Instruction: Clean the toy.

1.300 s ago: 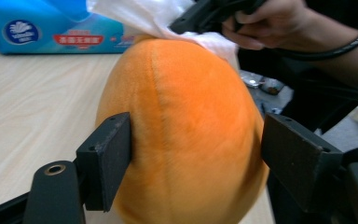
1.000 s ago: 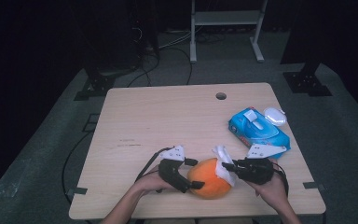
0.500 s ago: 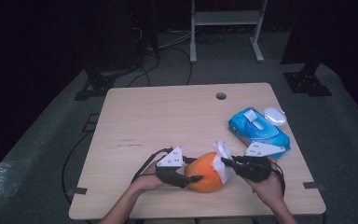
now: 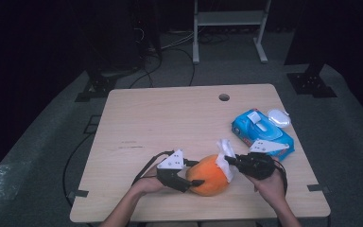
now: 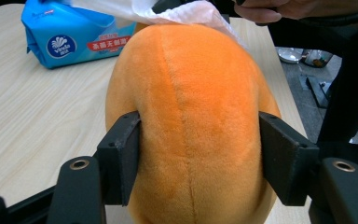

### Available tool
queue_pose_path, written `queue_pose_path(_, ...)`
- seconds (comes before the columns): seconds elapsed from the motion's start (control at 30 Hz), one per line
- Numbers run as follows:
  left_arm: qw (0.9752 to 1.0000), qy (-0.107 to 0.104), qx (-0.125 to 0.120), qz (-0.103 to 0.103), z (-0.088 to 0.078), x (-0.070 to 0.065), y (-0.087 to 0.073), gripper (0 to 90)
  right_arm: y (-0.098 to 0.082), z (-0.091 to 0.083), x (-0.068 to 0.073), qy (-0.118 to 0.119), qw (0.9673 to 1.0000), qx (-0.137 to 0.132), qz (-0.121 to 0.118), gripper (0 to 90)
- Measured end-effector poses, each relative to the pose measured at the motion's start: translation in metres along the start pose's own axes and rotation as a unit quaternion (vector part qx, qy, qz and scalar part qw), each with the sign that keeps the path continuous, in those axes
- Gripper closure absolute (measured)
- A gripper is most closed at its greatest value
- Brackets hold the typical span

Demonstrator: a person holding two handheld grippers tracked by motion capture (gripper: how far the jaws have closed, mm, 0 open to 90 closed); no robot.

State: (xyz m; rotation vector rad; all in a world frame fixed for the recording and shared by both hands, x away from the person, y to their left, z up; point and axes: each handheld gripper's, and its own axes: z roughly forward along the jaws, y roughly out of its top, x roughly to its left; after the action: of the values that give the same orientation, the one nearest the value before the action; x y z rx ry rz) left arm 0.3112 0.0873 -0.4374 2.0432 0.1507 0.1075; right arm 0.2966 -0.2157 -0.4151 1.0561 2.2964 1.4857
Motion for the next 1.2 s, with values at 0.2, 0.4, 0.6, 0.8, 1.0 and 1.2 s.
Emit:
queue_pose_path(0.2,0.9999,-0.003,0.004,0.016,0.002,-0.002,0.002,34.4,0.002,-0.003,0.002,-0.004,1.0000,0.001,-0.005,80.3)
queue_pose_path(0.4,1.0000,0.000,-0.002,0.005,0.000,-0.001,0.000,33.0,0.007,0.000,0.016,0.002,0.9993,0.002,-0.036,80.3)
queue_pose_path(0.6,1.0000,-0.001,-0.003,0.010,0.004,-0.004,0.004,33.2,0.005,-0.005,0.012,-0.024,0.9991,0.002,-0.036,80.6)
queue_pose_path(0.8,0.9998,0.004,0.002,0.017,0.006,-0.007,0.007,33.1,0.014,0.001,0.037,0.000,0.9969,0.001,-0.078,80.5)
queue_pose_path(1.0,0.9999,0.010,0.002,0.014,0.009,-0.008,0.011,32.4,0.011,-0.002,0.029,-0.012,0.9981,-0.001,-0.060,80.7)
queue_pose_path(1.2,0.9999,0.014,0.003,0.008,0.010,-0.009,0.012,33.3,0.016,0.004,0.046,0.023,0.9957,-0.003,-0.090,80.7)
